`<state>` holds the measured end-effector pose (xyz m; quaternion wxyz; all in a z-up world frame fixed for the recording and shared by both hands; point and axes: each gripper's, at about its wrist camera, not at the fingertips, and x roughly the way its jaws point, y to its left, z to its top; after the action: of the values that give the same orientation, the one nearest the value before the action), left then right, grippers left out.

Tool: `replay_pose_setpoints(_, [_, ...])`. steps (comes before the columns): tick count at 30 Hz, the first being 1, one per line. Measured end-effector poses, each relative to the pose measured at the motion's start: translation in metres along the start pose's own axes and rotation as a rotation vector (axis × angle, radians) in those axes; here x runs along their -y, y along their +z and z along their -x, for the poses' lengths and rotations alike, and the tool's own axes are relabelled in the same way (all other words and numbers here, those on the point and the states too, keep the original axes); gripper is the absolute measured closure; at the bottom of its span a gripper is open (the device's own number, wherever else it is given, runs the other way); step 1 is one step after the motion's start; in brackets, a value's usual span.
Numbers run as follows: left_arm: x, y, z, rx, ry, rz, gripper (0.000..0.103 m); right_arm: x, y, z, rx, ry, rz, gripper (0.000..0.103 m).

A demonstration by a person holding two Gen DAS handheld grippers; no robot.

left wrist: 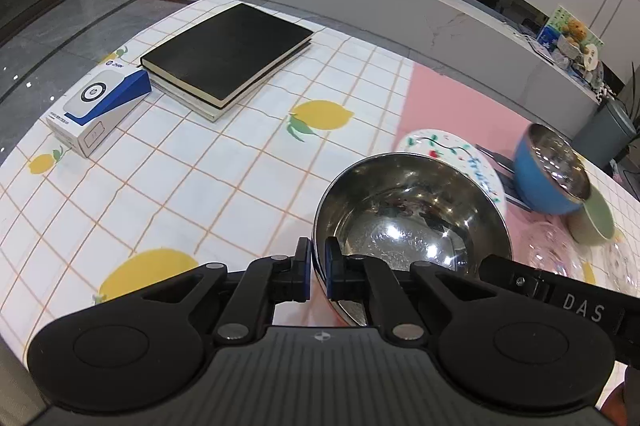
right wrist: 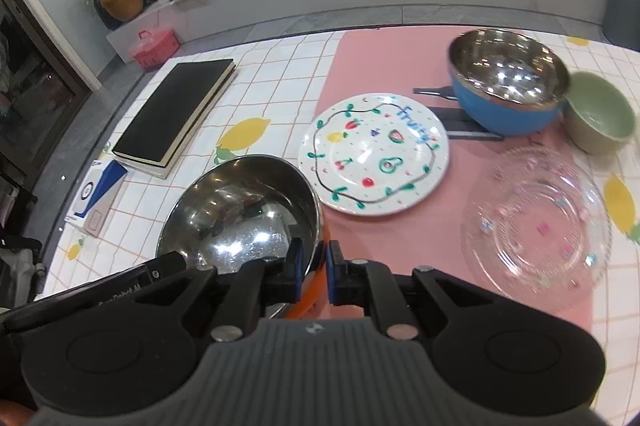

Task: Organize plates and bowls

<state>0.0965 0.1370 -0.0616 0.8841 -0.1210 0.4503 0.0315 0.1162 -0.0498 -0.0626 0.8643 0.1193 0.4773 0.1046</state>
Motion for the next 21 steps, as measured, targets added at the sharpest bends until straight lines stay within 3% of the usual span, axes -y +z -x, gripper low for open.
replay_pose_setpoints(9, [0.023,-0.032,0.036,0.006,-0.032,-0.032,0.097,0.030,-0.035,0.051,0.015,0.020,-0.043,0.093])
replay_pose_setpoints(21, [0.051,-0.076,0.057,-0.057,-0.073,-0.109,0.097,0.070,-0.080,0.090,-0.006,0.016,-0.089,0.093])
